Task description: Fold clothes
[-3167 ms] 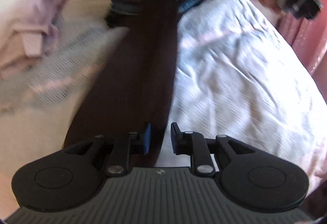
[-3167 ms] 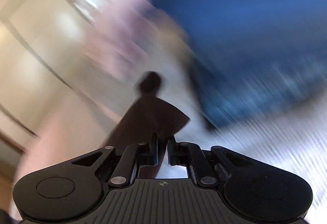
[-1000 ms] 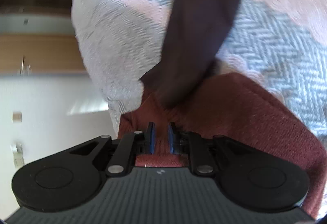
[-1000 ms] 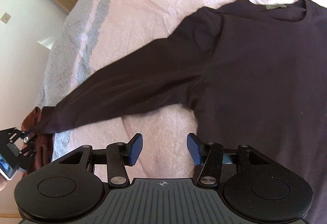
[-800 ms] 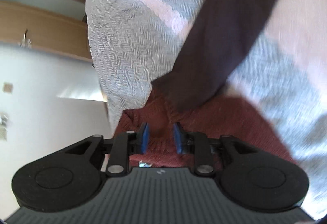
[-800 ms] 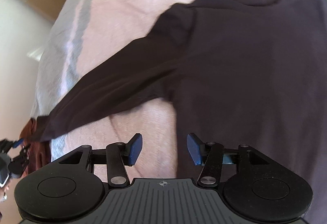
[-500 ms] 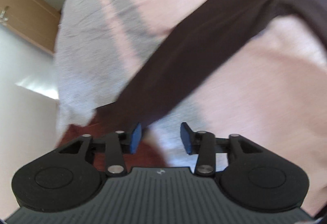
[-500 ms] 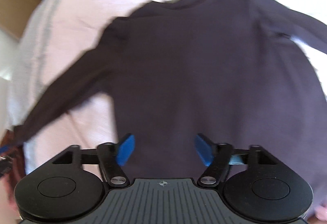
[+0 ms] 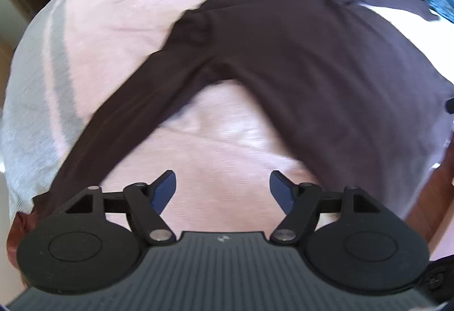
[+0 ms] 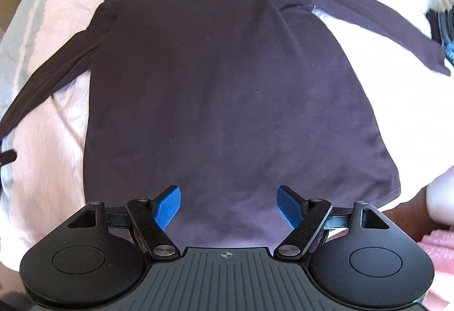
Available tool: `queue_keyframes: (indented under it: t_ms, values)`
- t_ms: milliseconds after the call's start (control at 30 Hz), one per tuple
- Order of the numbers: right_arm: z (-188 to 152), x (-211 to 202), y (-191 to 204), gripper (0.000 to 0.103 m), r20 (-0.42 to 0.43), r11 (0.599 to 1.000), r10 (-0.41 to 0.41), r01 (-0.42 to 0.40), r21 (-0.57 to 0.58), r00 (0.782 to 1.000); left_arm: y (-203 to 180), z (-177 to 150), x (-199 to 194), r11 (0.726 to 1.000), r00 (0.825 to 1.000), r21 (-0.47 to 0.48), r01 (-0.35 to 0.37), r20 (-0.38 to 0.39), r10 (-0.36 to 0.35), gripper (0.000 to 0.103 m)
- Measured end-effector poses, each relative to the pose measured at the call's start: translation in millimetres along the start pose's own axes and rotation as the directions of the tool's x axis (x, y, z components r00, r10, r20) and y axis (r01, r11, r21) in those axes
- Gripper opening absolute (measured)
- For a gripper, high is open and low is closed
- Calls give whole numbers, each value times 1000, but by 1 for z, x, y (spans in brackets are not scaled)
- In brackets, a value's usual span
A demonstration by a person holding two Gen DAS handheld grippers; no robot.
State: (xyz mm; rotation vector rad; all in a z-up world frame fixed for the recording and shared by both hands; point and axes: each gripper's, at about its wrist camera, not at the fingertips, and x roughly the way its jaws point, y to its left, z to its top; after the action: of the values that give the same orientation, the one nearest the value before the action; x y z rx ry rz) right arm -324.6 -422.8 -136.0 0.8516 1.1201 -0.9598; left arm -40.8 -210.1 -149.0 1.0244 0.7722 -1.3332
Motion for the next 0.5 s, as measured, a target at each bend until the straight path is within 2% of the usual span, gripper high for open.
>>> queue_keyframes:
  t_ms: [233, 500]
  values:
    - [-38, -24, -5, 78, 42, 999, 13, -12, -33, 999, -43, -4, -27, 999, 999, 50, -16, 29, 14, 74]
    - [-65, -42, 4, 78, 68, 998, 29, -26, -49, 997, -43, -25, -43, 999, 999, 42, -28, 31, 27, 75]
